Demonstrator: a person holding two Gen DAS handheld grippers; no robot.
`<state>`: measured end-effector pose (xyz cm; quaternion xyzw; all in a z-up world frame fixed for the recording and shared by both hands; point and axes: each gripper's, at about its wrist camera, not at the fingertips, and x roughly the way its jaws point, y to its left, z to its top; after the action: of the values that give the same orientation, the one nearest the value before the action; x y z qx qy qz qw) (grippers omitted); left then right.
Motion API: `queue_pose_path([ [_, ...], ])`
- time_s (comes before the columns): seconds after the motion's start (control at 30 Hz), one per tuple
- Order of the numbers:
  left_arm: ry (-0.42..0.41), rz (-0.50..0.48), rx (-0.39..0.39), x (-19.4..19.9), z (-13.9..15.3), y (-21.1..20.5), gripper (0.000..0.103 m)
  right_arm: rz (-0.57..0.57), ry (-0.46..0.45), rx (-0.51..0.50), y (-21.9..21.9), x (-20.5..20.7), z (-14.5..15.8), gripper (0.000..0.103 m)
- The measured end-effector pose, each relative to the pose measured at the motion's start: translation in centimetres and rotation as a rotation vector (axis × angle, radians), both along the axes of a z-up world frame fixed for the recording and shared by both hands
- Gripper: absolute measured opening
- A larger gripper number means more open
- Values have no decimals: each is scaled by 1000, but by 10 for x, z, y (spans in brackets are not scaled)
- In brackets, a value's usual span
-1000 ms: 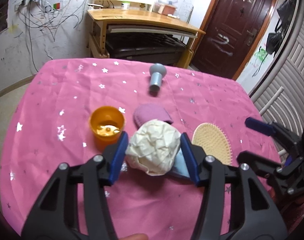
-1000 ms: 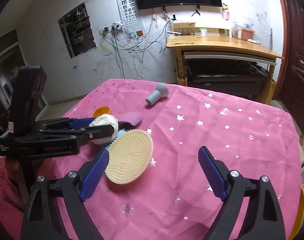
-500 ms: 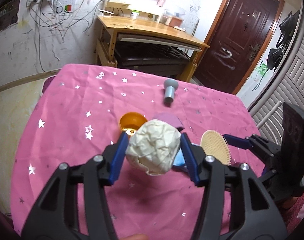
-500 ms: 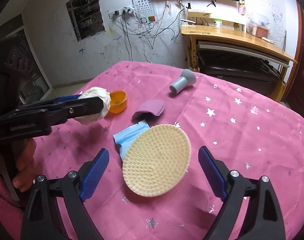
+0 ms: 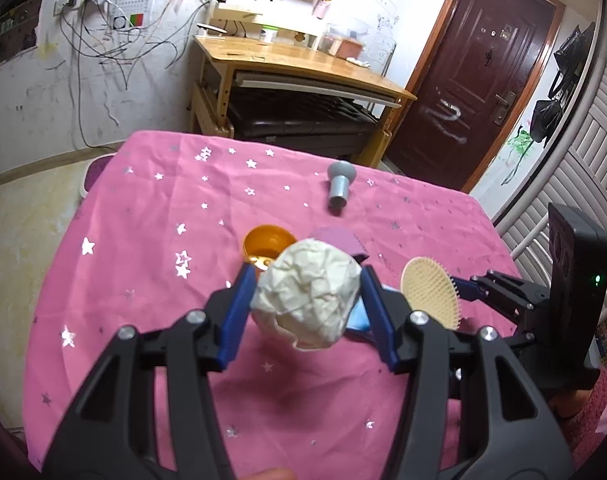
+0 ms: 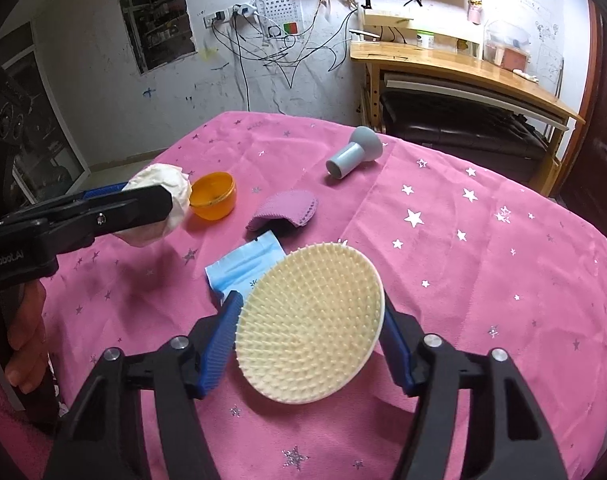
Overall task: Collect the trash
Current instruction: 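Grasp the white crumpled paper with the left tool while the right tool grasps the round beige brush, then carry the white paper and beige brush over the yellow bin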
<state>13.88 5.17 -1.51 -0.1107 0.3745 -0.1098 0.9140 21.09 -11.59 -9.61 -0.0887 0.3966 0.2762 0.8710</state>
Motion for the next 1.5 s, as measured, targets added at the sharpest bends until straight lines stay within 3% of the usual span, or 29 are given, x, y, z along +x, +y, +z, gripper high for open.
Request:
queue_pose_path([
  [0.67,-33,-17,67,-15,16,-33,51,-62,-77,86,-43,-22,25,59],
  [1.5,-52,-196,200,-7,29,-168,51,-323,-159,252,-211,-57,37,59],
])
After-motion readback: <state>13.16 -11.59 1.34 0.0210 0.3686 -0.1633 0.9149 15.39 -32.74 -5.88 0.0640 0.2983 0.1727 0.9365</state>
